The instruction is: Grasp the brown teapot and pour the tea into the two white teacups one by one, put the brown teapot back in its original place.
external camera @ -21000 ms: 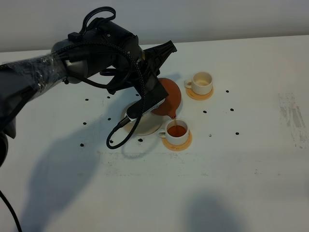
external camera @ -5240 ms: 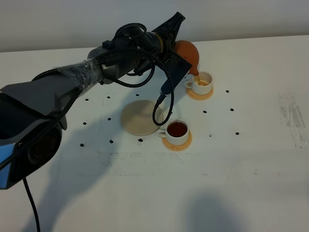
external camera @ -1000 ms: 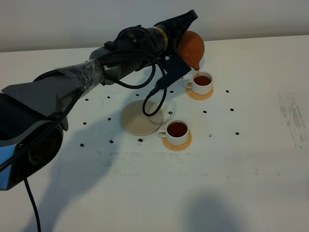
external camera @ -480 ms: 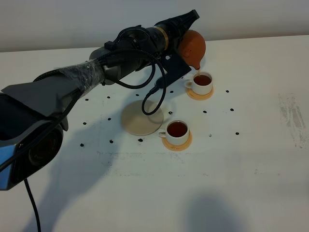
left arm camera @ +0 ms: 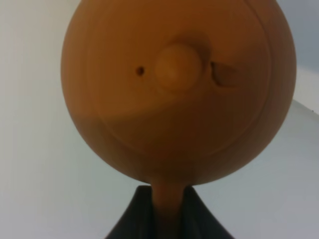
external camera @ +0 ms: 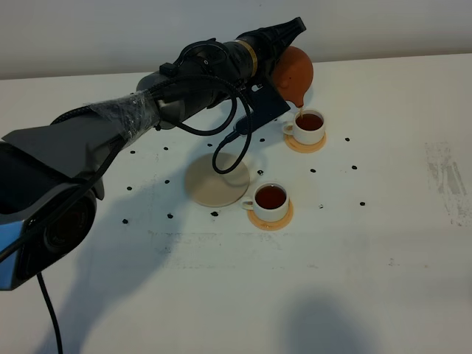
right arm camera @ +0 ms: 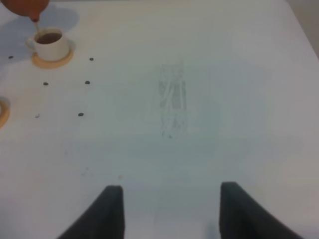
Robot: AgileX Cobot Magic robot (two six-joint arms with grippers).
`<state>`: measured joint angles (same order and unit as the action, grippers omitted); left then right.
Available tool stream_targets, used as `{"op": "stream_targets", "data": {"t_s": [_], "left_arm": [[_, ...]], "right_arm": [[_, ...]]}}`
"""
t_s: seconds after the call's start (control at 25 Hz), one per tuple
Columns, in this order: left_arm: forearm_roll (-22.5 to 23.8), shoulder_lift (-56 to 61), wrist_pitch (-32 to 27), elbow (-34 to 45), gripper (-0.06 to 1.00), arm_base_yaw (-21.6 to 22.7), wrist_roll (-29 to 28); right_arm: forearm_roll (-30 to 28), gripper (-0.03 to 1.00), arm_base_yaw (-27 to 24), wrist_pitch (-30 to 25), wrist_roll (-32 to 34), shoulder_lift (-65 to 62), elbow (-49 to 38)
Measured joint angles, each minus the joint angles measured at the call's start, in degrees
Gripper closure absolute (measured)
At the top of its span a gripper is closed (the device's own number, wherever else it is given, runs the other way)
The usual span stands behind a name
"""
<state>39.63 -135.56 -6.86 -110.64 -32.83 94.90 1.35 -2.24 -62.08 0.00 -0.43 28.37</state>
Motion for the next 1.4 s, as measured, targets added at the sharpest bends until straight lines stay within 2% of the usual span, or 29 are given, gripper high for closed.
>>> {"op": "stream_targets", "data": {"t_s": [0.92, 1.4], "left_arm": [[-1.15, 0.0, 0.23, 0.0, 0.84, 0.0, -0.18], [-6.33, 0.0, -5.67, 0.0, 0.84, 0.0, -8.59]], "right_arm": [[0.0, 0.52, 0.0, 0.0, 0.0, 0.0, 0.0], [0.0, 0.52, 0.0, 0.0, 0.0, 0.0, 0.0]]}}
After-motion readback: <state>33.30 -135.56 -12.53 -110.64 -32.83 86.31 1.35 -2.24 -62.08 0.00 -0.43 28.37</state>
